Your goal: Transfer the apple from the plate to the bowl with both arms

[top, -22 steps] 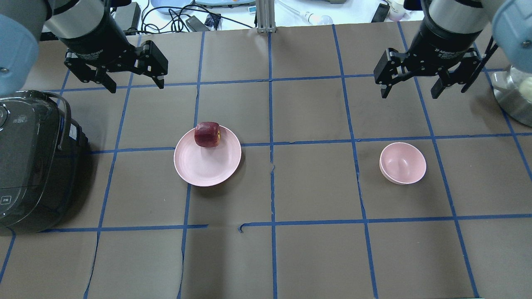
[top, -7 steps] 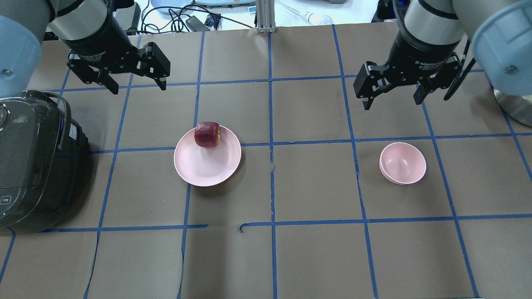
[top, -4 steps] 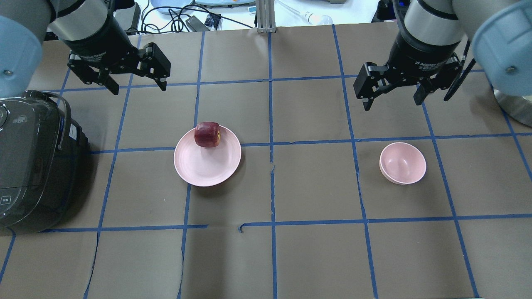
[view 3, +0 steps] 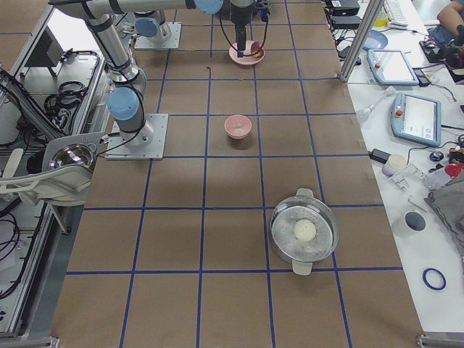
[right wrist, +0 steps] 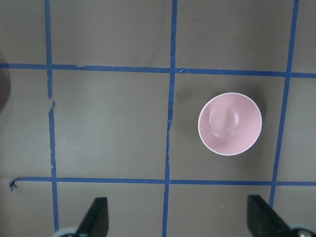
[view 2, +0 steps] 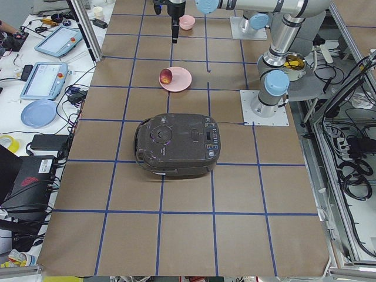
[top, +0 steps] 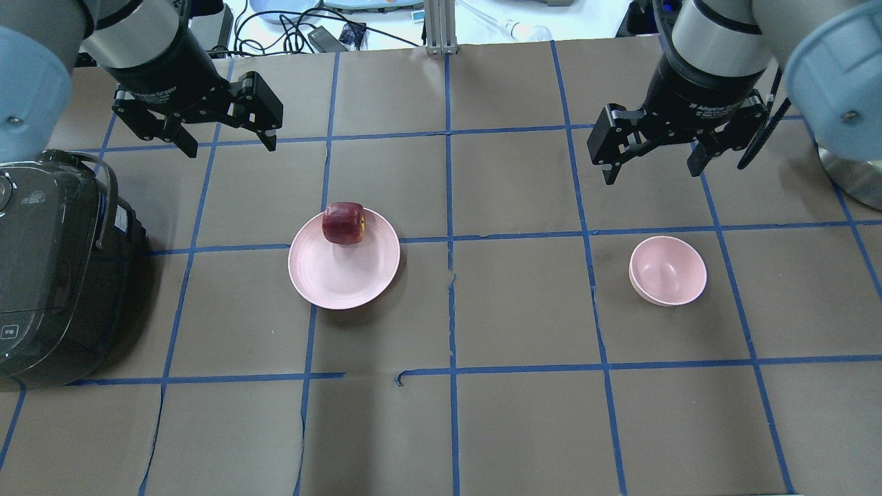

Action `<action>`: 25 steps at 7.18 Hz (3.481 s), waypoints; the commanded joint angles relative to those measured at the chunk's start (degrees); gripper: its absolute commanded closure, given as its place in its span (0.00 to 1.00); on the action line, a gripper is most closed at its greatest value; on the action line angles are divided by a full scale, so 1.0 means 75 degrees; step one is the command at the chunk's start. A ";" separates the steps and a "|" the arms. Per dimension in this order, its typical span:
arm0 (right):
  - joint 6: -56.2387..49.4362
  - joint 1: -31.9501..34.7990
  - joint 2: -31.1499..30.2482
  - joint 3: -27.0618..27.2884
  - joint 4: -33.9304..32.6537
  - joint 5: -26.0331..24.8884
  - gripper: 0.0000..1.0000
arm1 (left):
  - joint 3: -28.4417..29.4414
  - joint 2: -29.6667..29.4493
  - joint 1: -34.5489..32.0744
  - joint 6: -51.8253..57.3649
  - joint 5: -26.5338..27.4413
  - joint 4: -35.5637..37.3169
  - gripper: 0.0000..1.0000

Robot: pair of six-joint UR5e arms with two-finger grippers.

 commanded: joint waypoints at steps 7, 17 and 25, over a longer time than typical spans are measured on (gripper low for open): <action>-0.1193 -0.1796 0.1021 0.0206 -0.0127 0.0047 0.00 | -0.0644 -0.0982 -0.0024 0.0374 -0.0055 0.1510 0.00; -0.3374 -0.3019 0.3321 0.2022 -0.2224 0.0070 0.64 | -0.1467 -0.3351 -0.0528 -0.0176 0.0003 0.4073 0.00; -0.1980 -0.2344 0.2770 0.1718 -0.1074 0.1284 1.00 | -0.2006 -0.3610 -0.0598 -0.0281 0.0002 0.4823 0.27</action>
